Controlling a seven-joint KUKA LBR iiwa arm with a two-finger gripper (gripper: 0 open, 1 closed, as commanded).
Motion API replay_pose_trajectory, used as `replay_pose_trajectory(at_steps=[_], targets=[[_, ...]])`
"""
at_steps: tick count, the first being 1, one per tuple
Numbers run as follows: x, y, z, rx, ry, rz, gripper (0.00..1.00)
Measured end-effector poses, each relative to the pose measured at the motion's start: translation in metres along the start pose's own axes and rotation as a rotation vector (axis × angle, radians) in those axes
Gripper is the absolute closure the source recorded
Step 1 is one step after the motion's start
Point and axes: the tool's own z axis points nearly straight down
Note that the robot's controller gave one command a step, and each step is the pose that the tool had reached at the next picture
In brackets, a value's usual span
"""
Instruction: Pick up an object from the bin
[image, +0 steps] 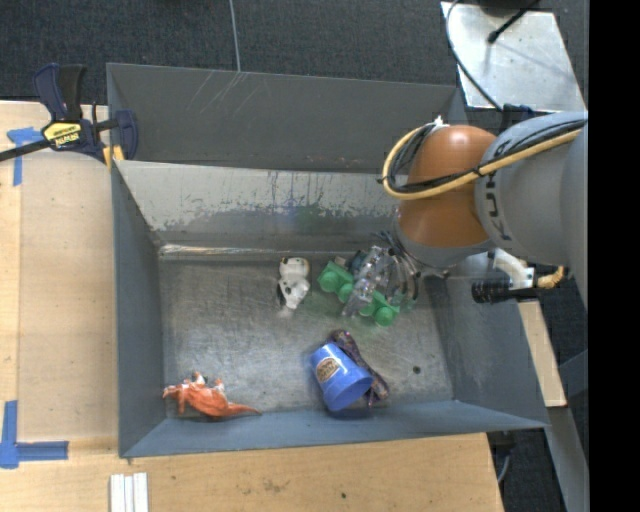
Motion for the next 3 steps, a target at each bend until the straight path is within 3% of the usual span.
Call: replay_pose_trajectory(at_steps=[3], targets=[[-0.001, 0.0, -0.034, -0.001, -0.001, -0.001, 1.0]])
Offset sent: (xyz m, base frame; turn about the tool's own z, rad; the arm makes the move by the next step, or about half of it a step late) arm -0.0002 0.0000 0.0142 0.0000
